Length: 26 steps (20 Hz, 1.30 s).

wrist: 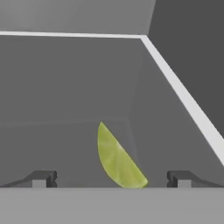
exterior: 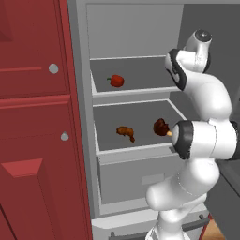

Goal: Gather the bell pepper and lemon wedge from the fridge and place them on a tray on the dining counter. Then gather the steak and chicken drumstick from the fridge and place them on the other tray.

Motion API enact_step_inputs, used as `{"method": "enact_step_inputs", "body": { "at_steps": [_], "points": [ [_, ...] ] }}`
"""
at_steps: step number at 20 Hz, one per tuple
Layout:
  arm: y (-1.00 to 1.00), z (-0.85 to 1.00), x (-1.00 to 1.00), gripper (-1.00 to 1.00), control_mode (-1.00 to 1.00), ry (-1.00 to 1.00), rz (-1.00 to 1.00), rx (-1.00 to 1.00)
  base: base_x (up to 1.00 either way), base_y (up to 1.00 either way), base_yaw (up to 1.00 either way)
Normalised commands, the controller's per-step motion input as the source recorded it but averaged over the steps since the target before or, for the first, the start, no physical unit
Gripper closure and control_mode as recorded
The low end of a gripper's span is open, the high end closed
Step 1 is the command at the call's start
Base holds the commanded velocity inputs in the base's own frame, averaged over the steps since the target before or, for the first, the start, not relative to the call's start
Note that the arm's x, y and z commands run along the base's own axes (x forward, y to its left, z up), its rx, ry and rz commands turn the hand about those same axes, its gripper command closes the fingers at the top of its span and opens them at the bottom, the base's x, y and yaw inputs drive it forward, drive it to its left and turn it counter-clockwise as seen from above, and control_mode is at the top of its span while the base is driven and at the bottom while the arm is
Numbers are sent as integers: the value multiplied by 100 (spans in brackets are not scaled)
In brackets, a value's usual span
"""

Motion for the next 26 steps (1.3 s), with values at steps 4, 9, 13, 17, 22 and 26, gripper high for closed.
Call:
{"method": "enact_step_inputs", "body": {
  "at_steps": [4, 9, 13, 17, 22, 26],
  "points": [
    [-1, -3, 27, -100, -100, 0, 0, 0, 0, 0, 0],
    [-3, -4, 24, -100, -100, 0, 0, 0, 0, 0, 0],
    [-6, -7, 12, -100, -100, 0, 0, 0, 0, 0, 0],
    [-9, -9, 8, -100, -100, 0, 0, 0, 0, 0, 0],
    [-7, -8, 9, -100, -100, 0, 0, 0, 0, 0, 0],
    [-1, -9, 7, -100, -100, 0, 0, 0, 0, 0, 0]
  ]
}}
